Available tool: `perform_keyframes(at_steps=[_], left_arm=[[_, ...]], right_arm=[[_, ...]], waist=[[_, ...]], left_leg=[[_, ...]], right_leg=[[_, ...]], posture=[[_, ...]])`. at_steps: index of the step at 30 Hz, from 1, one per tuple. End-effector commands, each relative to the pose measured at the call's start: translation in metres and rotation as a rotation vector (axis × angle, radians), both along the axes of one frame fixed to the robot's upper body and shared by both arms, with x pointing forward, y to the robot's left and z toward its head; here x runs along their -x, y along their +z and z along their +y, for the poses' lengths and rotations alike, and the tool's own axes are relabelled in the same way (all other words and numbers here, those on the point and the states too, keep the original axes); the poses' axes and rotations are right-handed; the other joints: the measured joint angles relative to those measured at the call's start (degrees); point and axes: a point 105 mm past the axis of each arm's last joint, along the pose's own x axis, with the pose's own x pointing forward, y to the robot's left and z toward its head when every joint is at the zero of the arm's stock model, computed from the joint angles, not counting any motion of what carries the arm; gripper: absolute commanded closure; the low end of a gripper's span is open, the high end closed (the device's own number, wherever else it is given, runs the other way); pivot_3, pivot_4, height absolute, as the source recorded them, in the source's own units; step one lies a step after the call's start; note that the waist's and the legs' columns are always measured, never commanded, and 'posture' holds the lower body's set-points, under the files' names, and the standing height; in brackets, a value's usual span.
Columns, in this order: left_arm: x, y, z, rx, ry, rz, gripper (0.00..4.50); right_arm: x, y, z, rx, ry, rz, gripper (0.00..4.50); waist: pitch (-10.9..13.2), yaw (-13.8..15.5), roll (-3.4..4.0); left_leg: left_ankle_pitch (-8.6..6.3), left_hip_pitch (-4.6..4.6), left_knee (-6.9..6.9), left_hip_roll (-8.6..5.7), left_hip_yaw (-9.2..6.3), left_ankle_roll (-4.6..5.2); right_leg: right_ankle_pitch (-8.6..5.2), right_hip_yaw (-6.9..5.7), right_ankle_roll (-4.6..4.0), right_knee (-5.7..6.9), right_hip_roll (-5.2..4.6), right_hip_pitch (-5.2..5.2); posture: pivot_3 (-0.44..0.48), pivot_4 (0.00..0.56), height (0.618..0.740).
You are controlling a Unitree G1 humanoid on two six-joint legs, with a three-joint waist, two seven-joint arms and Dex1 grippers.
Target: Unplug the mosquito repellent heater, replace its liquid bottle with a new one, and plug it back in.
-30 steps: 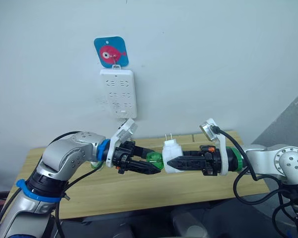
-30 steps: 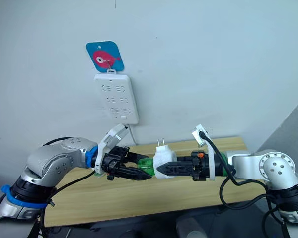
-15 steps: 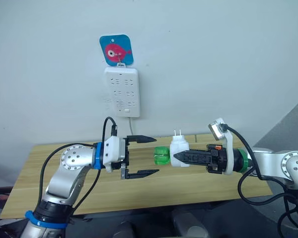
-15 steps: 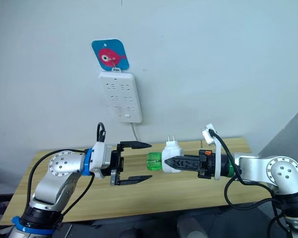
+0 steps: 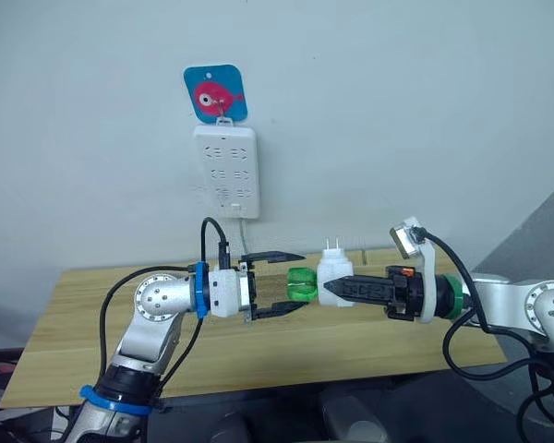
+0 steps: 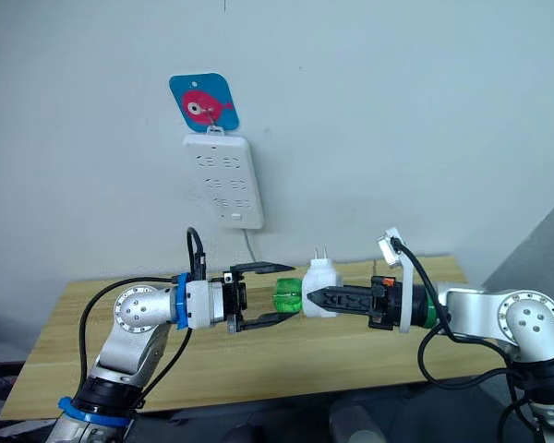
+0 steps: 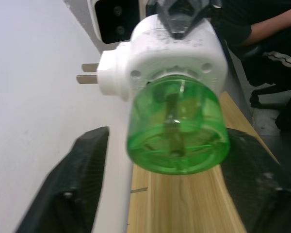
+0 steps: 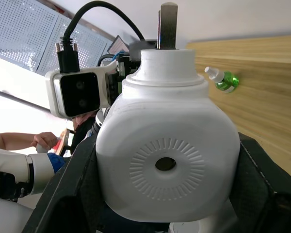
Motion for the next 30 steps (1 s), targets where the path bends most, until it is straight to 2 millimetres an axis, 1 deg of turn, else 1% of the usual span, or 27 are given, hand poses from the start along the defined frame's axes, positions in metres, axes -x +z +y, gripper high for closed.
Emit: perform_keyframes(at_steps=[1,6,8,9,11,12,13,15,17,21,22,24,26,29,30], left_arm=[[0.005,0.013,-0.004,0.046,-0.024,-0.036,2.29],[0.01,0.014,-0.004,0.043,-0.042,-0.006,2.3],[0.013,0.013,-0.003,0.024,-0.06,0.035,2.3],[0.014,0.012,-0.003,0.006,-0.075,0.085,2.3],[0.012,0.003,0.003,-0.073,-0.055,0.371,2.3],[0.01,0.001,0.009,-0.09,-0.043,0.618,2.3],[0.011,0.001,0.013,-0.108,-0.038,0.786,2.3],[0.018,0.005,0.019,-0.157,-0.072,1.002,2.31],[0.018,0.012,0.021,-0.168,-0.087,1.105,2.31],[0.013,0.024,0.019,-0.138,-0.105,1.166,2.31],[0.01,0.025,0.019,-0.127,-0.097,1.147,2.31],[0.008,0.025,0.018,-0.138,-0.087,1.069,1.56],[0.007,0.023,0.017,-0.136,-0.068,0.958,1.04],[0.007,0.02,0.017,-0.127,-0.046,0.739,0.09],[0.011,0.02,0.017,-0.126,-0.05,0.675,0.0]], right_arm=[[0.003,0.012,0.001,-0.027,0.018,-0.034,1.51],[0.002,0.01,0.002,-0.02,0.019,-0.034,1.51],[0.002,0.01,0.002,-0.017,0.02,-0.036,1.51],[0.002,0.01,0.002,-0.014,0.022,-0.037,1.51],[0.004,0.01,0.001,-0.008,0.037,-0.046,1.51],[0.008,0.012,0.002,-0.008,0.064,-0.061,1.51],[0.011,0.013,0.003,-0.009,0.084,-0.071,1.51],[0.017,0.015,0.004,-0.016,0.124,-0.086,1.51],[0.024,0.017,0.006,-0.023,0.172,-0.097,1.51],[0.029,0.016,0.007,-0.026,0.211,-0.108,1.51],[0.029,0.016,0.008,-0.029,0.212,-0.108,1.51],[0.028,0.016,0.008,-0.034,0.206,-0.106,1.51],[0.024,0.016,0.007,-0.036,0.188,-0.098,1.51],[0.018,0.017,0.004,-0.054,0.152,-0.082,1.51],[0.017,0.018,0.002,-0.059,0.142,-0.076,1.51]], waist=[[0.0,-0.01,0.0],[0.0,0.01,0.0],[0.0,-0.01,0.0],[0.0,-0.02,0.0],[0.0,-0.02,-0.01],[0.03,-0.06,-0.01],[0.14,-0.08,-0.06],[0.2,-0.12,0.0],[0.21,-0.1,-0.01],[0.22,0.02,-0.03],[0.22,0.02,-0.04],[0.22,0.0,-0.03],[0.22,0.02,-0.03],[0.22,0.12,-0.04],[0.22,0.21,-0.04]], left_leg=[[0.0,0.0,0.0,0.0,0.0,0.0],[0.0,0.0,0.0,0.0,0.0,0.0],[0.0,0.0,0.01,0.0,-0.01,0.0],[0.0,0.0,0.01,0.0,-0.01,0.0],[0.0,0.0,0.0,0.01,-0.03,0.0],[0.0,0.0,0.0,0.02,-0.06,0.0],[0.0,0.0,0.0,0.02,-0.1,0.0],[0.0,-0.03,0.0,0.01,-0.21,0.0],[0.0,0.01,-0.01,0.0,-0.21,0.0],[0.0,0.0,-0.03,-0.01,-0.21,0.0],[0.0,0.0,-0.03,-0.01,-0.21,0.0],[0.0,0.0,-0.03,0.0,-0.2,0.0],[0.0,0.0,-0.03,0.0,-0.19,0.0],[0.0,0.0,-0.03,0.01,-0.15,0.0],[0.0,-0.01,-0.03,0.01,-0.15,0.0]], right_leg=[[0.0,0.0,0.0,0.0,0.0,0.0],[0.0,0.0,0.0,0.0,0.01,0.0],[0.0,0.0,0.0,0.0,0.01,0.0],[0.0,0.0,0.0,0.01,0.0,0.0],[0.0,-0.02,0.0,0.02,0.01,0.0],[0.0,-0.03,0.0,0.02,0.02,0.0],[0.0,-0.06,0.0,0.06,0.03,-0.01],[-0.01,-0.16,0.0,0.15,0.04,-0.05],[-0.01,-0.2,-0.01,0.13,0.05,-0.02],[-0.02,-0.21,-0.01,0.09,0.05,-0.03],[-0.02,-0.21,-0.01,0.09,0.06,-0.03],[-0.02,-0.2,-0.01,0.09,0.06,-0.04],[-0.02,-0.19,-0.01,0.09,0.07,-0.04],[-0.02,-0.13,-0.01,0.09,0.06,-0.04],[-0.01,-0.13,-0.01,0.09,0.06,-0.04]], posture=[[-0.257,0.079,0.733],[-0.254,0.081,0.733],[-0.254,0.081,0.733],[-0.254,0.081,0.733],[-0.254,0.081,0.733],[-0.247,0.082,0.733],[-0.247,0.082,0.733],[-0.247,0.082,0.733],[-0.247,0.082,0.733],[-0.24,0.079,0.733],[-0.24,0.079,0.733],[-0.232,0.072,0.733],[-0.23,0.072,0.733],[-0.228,0.073,0.733],[-0.228,0.073,0.733]])
